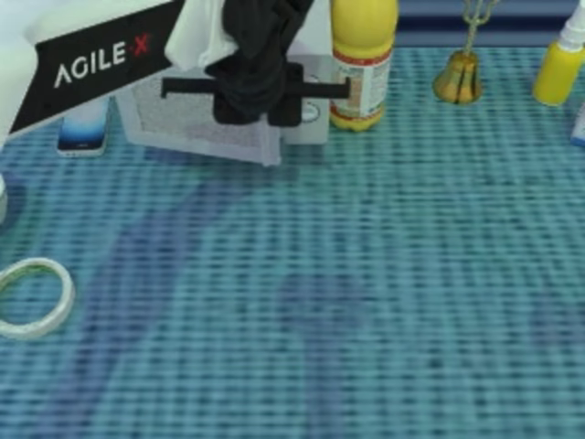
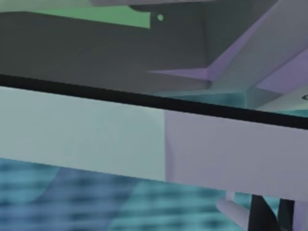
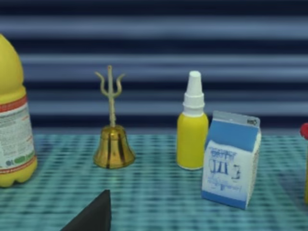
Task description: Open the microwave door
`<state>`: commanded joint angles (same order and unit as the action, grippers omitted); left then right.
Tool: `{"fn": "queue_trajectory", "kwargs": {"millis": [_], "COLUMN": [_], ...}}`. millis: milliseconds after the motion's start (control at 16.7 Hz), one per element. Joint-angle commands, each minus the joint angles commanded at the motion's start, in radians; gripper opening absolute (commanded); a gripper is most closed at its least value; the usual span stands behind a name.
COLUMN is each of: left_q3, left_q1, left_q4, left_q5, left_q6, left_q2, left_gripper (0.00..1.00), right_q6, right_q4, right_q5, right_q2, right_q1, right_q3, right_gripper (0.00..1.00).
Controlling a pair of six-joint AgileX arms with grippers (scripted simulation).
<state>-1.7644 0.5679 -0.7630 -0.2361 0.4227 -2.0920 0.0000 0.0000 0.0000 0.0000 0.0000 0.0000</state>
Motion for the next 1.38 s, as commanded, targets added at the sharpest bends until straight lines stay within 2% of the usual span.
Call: {"fn": "queue_trajectory", "kwargs": {"millis": [420, 900, 1380], "left_q3": [0.003, 0.138, 0.139], "left_q1": [0.007, -0.014, -0.015], "left_q4": [0.002, 0.068, 0.069], "left_q5": [0.006, 0.055, 0.055], "left_q6": [0.001, -0.106, -0.107], "left_q2": [-0.002, 0.09, 0.092], "left_gripper": [0.0, 0.0, 0.0], "right_q6": [0.0, 0.0, 0.0], "right_q4": [0.0, 0.0, 0.0], "right_q5": [0.0, 0.0, 0.0], "right_q2": [0.0, 0.0, 0.0], "right_q1": [0.0, 0.0, 0.0], "right_q3": [0.0, 0.0, 0.0], "right_gripper": [1.0, 1.0, 1.0]}}
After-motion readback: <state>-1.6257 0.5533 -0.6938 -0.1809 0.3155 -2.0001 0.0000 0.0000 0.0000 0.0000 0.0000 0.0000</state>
